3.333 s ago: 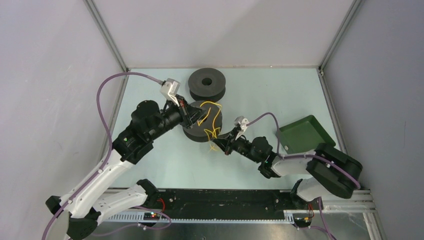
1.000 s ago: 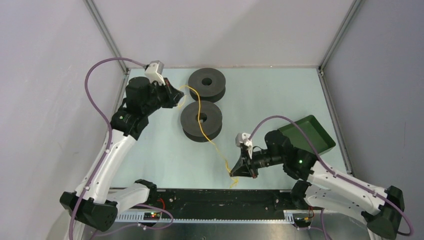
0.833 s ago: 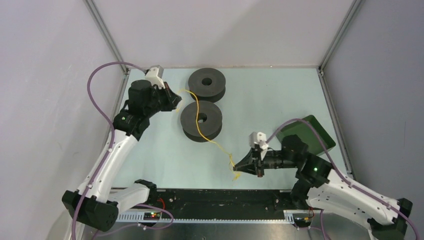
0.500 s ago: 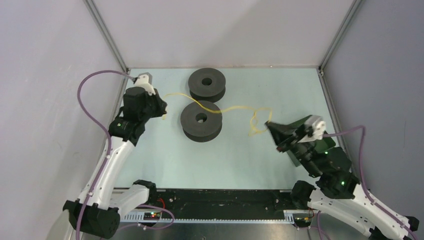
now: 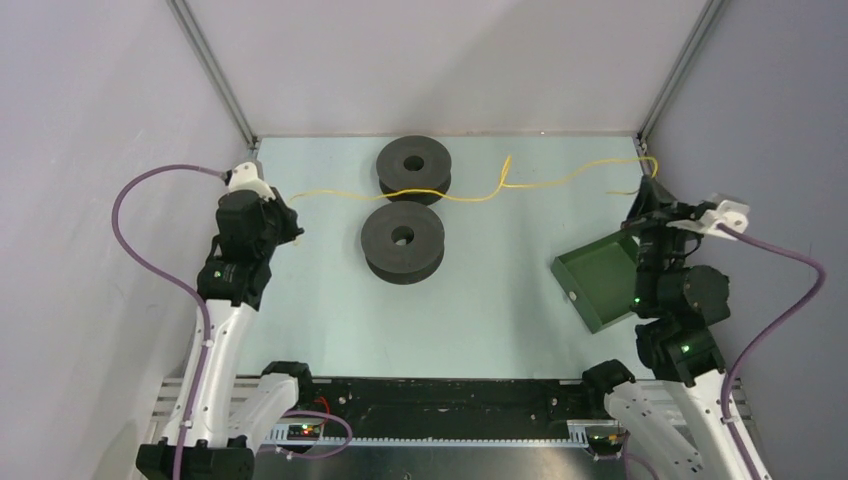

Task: Wrap the cables
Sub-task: Adjust the cable at the center of the board.

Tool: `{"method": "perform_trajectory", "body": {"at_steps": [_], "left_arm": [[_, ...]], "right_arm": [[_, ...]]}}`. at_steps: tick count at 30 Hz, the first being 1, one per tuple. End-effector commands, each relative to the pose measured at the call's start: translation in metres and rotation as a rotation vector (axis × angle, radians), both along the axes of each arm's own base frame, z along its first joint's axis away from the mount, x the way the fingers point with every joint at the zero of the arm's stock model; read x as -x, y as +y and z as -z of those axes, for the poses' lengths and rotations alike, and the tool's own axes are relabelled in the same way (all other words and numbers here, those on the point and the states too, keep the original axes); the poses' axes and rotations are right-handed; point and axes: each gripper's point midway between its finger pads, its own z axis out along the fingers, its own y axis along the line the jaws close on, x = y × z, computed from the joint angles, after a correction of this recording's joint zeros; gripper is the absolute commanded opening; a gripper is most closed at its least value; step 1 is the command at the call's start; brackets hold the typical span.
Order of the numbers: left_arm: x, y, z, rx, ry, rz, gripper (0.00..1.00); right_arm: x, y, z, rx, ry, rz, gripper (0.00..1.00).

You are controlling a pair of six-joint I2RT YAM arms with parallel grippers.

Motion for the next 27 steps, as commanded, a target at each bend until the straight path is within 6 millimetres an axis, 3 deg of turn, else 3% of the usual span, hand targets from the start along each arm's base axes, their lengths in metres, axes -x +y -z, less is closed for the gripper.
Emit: {"method": "perform_trajectory", "body": {"at_steps": [1, 6, 9, 15, 19, 20, 21, 24, 27], "left_arm": [[0.001, 0.012, -0.001, -0.036, -0.012, -0.024, 0.00], [0.002, 0.019, 0.002, -0.041, -0.008, -0.046, 0.00], [0.004, 0.033, 0.001, -0.050, -0.011, -0.095, 0.00], [0.010, 0.049, -0.015, -0.048, -0.058, -0.179, 0.00], [0.018, 0.059, -0.029, -0.054, -0.103, -0.230, 0.00], [0.020, 0.058, -0.033, -0.053, -0.117, -0.225, 0.00], [0.020, 0.052, -0.037, -0.044, -0.130, -0.194, 0.00], [0.022, 0.031, -0.053, -0.021, -0.182, -0.076, 0.00], [0.026, -0.005, -0.063, 0.042, -0.200, 0.117, 0.00]], "right_arm": [[-0.008, 0.002, -0.026, -0.045, -0.025, -0.082, 0.00], [-0.018, -0.040, -0.024, -0.137, -0.021, 0.068, 0.00], [-0.016, -0.069, -0.030, -0.173, -0.045, 0.154, 0.00], [-0.022, -0.094, -0.025, -0.177, -0.025, 0.241, 0.00], [-0.047, -0.105, -0.012, -0.195, 0.026, 0.247, 0.00], [-0.060, -0.108, -0.001, -0.197, 0.070, 0.235, 0.00], [-0.065, -0.109, -0.002, -0.202, 0.078, 0.224, 0.00], [-0.095, -0.092, 0.029, -0.199, 0.221, 0.097, 0.07], [-0.102, -0.062, 0.052, -0.177, 0.356, -0.072, 0.24]]}}
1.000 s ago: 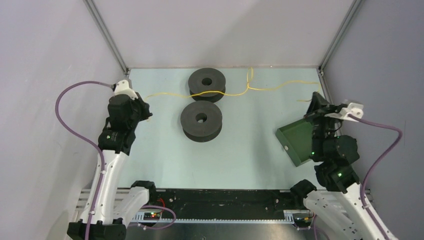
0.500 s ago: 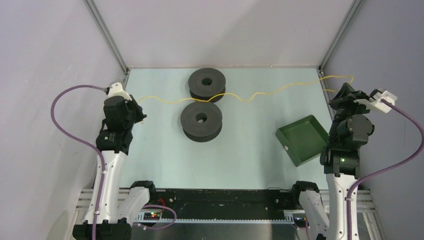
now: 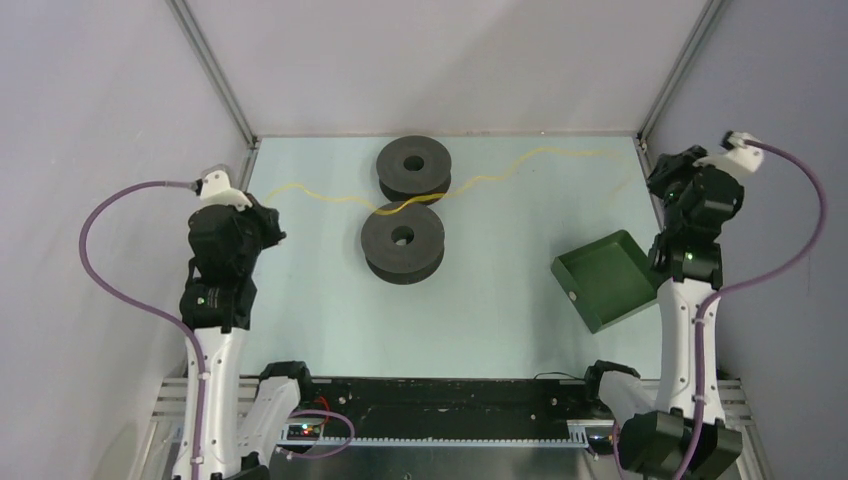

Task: Wrap the cables
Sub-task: Adjust the cable at the center of the board.

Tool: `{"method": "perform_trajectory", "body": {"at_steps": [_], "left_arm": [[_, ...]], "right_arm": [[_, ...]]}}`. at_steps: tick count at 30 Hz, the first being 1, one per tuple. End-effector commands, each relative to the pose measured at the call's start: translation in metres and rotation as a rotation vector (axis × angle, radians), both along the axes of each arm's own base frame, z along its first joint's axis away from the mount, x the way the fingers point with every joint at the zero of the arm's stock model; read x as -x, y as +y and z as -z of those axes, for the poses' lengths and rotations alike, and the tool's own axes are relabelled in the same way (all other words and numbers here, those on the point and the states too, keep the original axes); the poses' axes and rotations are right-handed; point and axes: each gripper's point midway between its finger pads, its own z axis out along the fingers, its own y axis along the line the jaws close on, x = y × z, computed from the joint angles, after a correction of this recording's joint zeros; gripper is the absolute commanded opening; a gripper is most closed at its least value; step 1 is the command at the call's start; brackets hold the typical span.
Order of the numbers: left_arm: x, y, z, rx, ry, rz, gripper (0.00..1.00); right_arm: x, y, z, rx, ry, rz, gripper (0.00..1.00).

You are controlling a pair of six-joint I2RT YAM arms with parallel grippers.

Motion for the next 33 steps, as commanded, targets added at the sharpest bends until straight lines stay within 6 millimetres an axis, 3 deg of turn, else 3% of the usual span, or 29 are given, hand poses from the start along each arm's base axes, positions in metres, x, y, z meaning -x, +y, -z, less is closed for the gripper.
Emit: {"method": "perform_trajectory", "body": {"at_steps": [1, 5, 9, 11, 14, 16, 17, 18, 21, 23, 27, 28, 29, 30, 31, 32, 33], "left_arm": [[0.006, -0.050, -0.041, 0.047, -0.107, 0.273, 0.00], [0.021, -0.090, -0.044, 0.046, -0.112, 0.456, 0.00], [0.035, -0.137, -0.034, 0.075, -0.055, 0.673, 0.00], [0.042, -0.158, -0.029, 0.114, -0.023, 0.775, 0.00], [0.056, -0.182, -0.028, 0.131, -0.006, 0.893, 0.00], [0.067, -0.195, -0.033, 0.137, -0.014, 0.974, 0.00], [0.072, -0.199, -0.035, 0.141, -0.014, 1.005, 0.00], [0.080, -0.208, -0.040, 0.153, -0.017, 1.068, 0.00], [0.095, -0.225, -0.047, 0.181, -0.008, 1.176, 0.00], [0.105, -0.233, -0.053, 0.197, -0.010, 1.228, 0.00], [0.104, -0.237, -0.066, 0.267, 0.007, 1.191, 0.00], [0.104, -0.237, -0.070, 0.279, 0.001, 1.182, 0.00], [0.102, -0.237, -0.072, 0.305, 0.009, 1.161, 0.00], [0.101, -0.237, -0.075, 0.315, 0.003, 1.154, 0.00], [0.100, -0.238, -0.075, 0.339, 0.012, 1.141, 0.00], [0.098, -0.239, -0.077, 0.349, 0.009, 1.136, 0.00], [0.097, -0.240, -0.076, 0.368, 0.020, 1.126, 0.00]], "right_arm": [[0.000, 0.047, 0.016, -0.011, 0.145, -0.258, 0.30], [0.026, 0.060, 0.011, 0.066, 0.186, -0.291, 0.48], [0.041, 0.083, 0.010, 0.075, 0.212, -0.410, 0.52], [0.043, 0.118, 0.006, 0.094, 0.165, -0.592, 0.52], [0.060, 0.192, 0.001, 0.236, 0.028, -0.953, 0.53], [0.073, 0.232, 0.001, 0.344, -0.048, -1.093, 0.54], [0.075, 0.243, 0.002, 0.369, -0.067, -1.120, 0.54], [0.086, 0.268, 0.003, 0.442, -0.118, -1.209, 0.54], [0.107, 0.318, 0.009, 0.517, -0.191, -1.394, 0.55], [0.135, 0.358, 0.009, 0.560, -0.273, -1.538, 0.56], [0.175, 0.403, 0.028, 0.724, -0.425, -1.663, 0.56], [0.173, 0.408, 0.032, 0.758, -0.436, -1.630, 0.56], [0.184, 0.419, 0.036, 0.825, -0.507, -1.627, 0.56], [0.180, 0.425, 0.040, 0.857, -0.500, -1.587, 0.56], [0.191, 0.434, 0.038, 0.908, -0.561, -1.582, 0.56], [0.186, 0.439, 0.041, 0.932, -0.548, -1.544, 0.57], [0.194, 0.447, 0.035, 0.953, -0.603, -1.530, 0.57]]}}
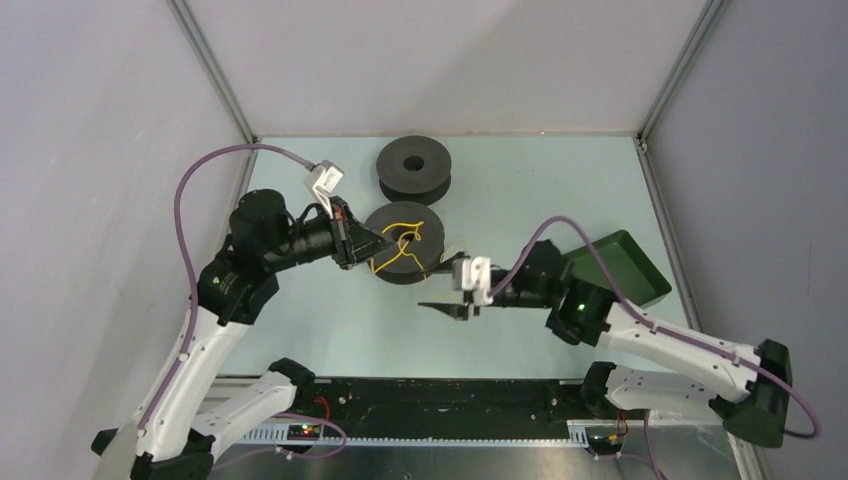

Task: Wrap the cables
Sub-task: Adjust the cable at the center of the board.

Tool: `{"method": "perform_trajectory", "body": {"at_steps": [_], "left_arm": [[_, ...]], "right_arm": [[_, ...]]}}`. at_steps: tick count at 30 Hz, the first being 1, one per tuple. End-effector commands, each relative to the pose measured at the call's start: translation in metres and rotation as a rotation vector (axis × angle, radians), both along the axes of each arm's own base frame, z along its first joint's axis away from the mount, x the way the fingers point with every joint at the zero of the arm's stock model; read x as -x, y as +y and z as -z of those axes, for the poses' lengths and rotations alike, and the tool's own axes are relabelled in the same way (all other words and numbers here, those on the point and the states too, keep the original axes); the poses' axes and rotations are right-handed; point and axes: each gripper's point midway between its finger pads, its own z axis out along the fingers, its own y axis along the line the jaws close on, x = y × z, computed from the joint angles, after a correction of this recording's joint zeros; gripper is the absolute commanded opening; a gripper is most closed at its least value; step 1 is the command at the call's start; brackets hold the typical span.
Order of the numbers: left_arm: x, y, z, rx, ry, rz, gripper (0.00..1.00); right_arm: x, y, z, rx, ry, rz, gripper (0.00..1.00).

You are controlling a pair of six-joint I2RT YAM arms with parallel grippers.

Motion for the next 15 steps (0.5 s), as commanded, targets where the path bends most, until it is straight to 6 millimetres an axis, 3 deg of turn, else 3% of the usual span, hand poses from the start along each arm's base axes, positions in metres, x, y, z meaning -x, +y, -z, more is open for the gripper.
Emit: {"method": "perform_trajectory", "body": {"at_steps": [1, 4, 10, 15], "left_arm": [[-0.004, -0.007, -0.023, 0.093, 0.042, -0.026, 0.00], [-0.009, -0.008, -0.022, 0.108, 0.062, -0.042, 0.00], [-0.015, -0.011, -0.015, 0.121, 0.097, -0.064, 0.00], [-0.018, -0.010, -0.008, 0.124, 0.111, -0.083, 0.00]], "right_arm": [[-0.015, 0.025, -0.030, -0.089, -0.299, 0.116, 0.57], [-0.011, 0.043, -0.040, -0.156, -0.303, 0.128, 0.58], [-0.030, 0.075, -0.026, -0.185, -0.179, 0.185, 0.54], [-0.042, 0.083, -0.039, -0.271, -0.093, 0.251, 0.50]]}}
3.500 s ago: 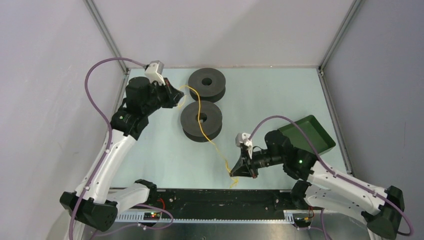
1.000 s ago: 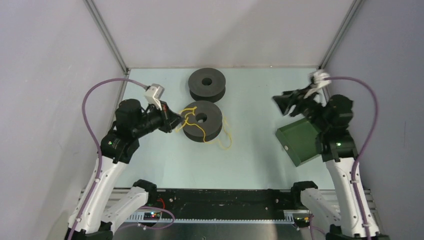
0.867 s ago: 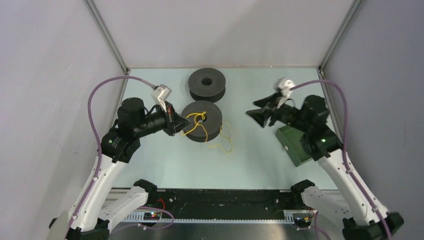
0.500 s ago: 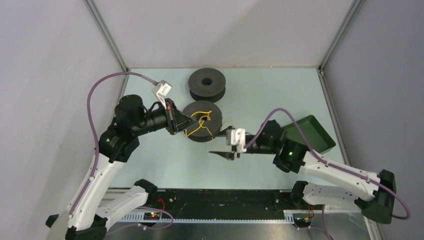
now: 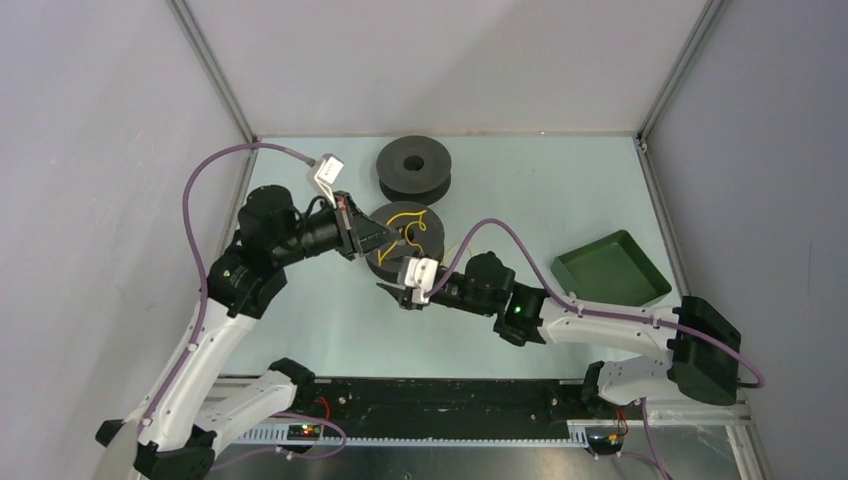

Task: Wrap the cables
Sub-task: Adjust the cable at the center of the board.

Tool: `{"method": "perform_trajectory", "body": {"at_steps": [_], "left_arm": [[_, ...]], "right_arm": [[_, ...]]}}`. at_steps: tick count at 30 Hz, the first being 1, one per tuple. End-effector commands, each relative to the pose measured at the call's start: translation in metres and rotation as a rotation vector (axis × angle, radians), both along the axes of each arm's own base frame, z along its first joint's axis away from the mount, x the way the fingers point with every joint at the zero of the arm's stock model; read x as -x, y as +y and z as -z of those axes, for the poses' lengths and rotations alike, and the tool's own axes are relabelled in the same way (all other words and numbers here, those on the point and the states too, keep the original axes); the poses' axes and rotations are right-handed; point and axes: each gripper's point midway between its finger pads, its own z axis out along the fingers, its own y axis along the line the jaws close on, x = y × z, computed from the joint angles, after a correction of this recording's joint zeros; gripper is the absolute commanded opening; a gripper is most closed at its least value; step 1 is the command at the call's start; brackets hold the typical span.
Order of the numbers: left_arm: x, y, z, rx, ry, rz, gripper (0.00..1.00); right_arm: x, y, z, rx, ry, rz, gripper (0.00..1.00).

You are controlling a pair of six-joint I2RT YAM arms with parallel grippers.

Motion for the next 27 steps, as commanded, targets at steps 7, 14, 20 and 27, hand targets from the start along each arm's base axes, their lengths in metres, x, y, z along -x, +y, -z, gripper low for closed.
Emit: {"method": "perform_trajectory", "body": {"at_steps": [7, 14, 20, 27], "left_arm": [[-0.007, 0.000, 0.004, 0.026, 0.011, -0.046, 0.00], [-0.012, 0.005, 0.007, 0.017, -0.008, -0.085, 0.00], [-0.015, 0.007, 0.007, 0.016, -0.020, -0.104, 0.00], [-0.018, 0.008, 0.010, 0.014, -0.025, -0.122, 0.01]], "right_arm": [[-0.009, 0.002, -0.066, -0.222, 0.055, 0.093, 0.47], [-0.013, -0.007, -0.070, -0.233, 0.104, 0.146, 0.49], [-0.012, -0.006, -0.079, -0.317, 0.268, 0.057, 0.20], [-0.014, -0.010, -0.083, -0.362, 0.387, 0.001, 0.02]]}}
